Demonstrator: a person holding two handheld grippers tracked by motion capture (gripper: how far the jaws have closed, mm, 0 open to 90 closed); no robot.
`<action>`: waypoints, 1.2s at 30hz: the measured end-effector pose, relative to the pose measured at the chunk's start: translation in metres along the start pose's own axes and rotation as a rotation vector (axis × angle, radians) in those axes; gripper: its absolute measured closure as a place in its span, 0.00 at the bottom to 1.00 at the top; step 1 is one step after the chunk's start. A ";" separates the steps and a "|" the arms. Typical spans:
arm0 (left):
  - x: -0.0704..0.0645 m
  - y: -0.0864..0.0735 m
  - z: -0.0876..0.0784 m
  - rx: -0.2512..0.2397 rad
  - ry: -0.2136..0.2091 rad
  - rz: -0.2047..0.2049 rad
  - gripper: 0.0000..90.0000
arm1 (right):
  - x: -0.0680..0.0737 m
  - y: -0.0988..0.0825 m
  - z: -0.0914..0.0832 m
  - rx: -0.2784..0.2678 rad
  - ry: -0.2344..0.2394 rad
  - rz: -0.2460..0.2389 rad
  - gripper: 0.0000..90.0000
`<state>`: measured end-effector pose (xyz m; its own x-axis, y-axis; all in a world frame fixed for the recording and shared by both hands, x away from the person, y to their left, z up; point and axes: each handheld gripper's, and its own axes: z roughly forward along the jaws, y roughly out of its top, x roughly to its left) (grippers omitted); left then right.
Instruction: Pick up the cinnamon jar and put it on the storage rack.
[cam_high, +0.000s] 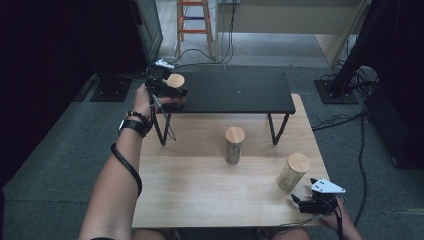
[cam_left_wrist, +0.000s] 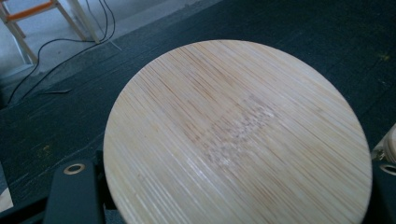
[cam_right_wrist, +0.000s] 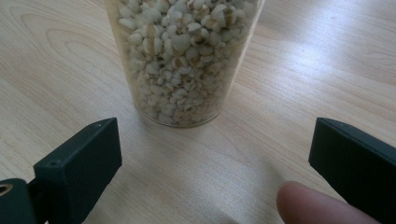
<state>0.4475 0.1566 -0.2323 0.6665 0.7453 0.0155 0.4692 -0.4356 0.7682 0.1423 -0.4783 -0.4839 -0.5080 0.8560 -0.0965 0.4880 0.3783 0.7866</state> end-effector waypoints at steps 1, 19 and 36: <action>0.000 0.000 0.000 0.000 0.000 0.000 0.29 | 0.000 0.000 0.000 0.000 0.000 0.000 0.03; -0.003 -0.015 -0.007 -0.069 0.045 -0.066 0.00 | 0.001 0.000 0.000 0.000 -0.001 -0.001 0.03; -0.010 -0.033 -0.024 -0.076 0.011 -0.051 0.00 | 0.001 0.000 0.000 0.001 -0.003 -0.007 0.03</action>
<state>0.4112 0.1756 -0.2423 0.6364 0.7711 -0.0186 0.4573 -0.3577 0.8142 0.1417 -0.4769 -0.4840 -0.5092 0.8544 -0.1036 0.4855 0.3846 0.7851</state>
